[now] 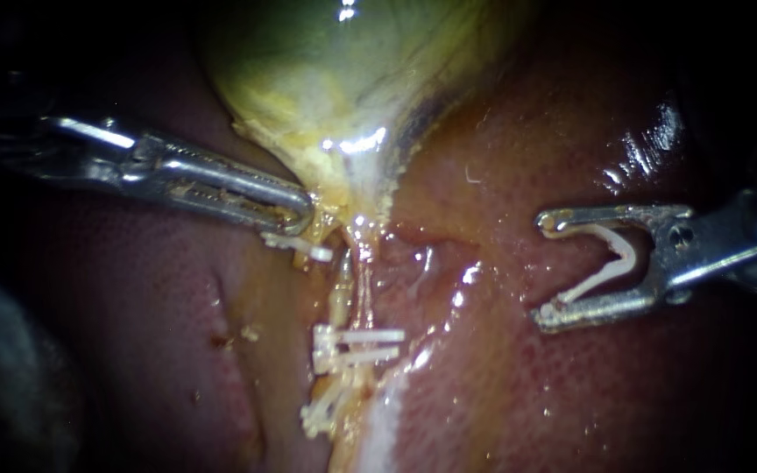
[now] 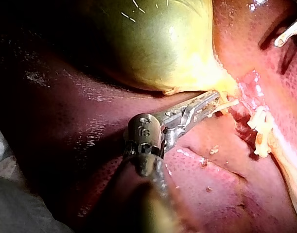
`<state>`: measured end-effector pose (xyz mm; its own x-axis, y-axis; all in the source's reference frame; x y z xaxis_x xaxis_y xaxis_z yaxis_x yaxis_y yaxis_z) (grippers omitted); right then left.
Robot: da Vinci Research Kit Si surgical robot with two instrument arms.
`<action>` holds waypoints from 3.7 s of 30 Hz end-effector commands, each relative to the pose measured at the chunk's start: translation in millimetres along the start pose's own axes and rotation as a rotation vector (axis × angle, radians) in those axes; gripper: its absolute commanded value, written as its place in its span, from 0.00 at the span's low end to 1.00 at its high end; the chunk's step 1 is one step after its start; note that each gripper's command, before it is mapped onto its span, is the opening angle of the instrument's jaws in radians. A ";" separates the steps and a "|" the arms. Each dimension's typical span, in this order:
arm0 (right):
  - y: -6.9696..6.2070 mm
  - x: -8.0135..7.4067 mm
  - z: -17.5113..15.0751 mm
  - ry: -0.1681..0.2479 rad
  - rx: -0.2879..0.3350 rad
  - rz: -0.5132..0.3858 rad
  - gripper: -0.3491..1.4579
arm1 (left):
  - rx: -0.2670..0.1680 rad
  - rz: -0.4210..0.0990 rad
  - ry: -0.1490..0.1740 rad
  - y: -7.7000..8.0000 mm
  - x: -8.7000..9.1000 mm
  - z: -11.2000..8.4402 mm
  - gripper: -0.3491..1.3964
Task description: Clipping third clip right tube
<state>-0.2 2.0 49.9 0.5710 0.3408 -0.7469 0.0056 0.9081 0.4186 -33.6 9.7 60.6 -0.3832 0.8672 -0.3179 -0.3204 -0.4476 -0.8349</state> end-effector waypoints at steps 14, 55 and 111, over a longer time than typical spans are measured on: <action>-0.1 0.1 -0.1 0.000 0.000 0.000 0.47 | 0.025 -0.028 0.049 2.2 4.6 -11.5 0.00; 4.2 4.0 15.0 0.152 0.174 0.468 0.45 | 0.039 -0.020 0.060 2.1 3.7 -10.5 0.00; 5.7 9.4 15.3 0.522 0.249 0.716 0.00 | 0.035 -0.019 0.057 2.1 3.4 -9.9 0.00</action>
<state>17.6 6.6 53.1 0.0622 0.9239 -0.3775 0.0039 0.3780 0.9258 -27.0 13.8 53.4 -0.3274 0.8861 -0.3282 -0.3574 -0.4376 -0.8251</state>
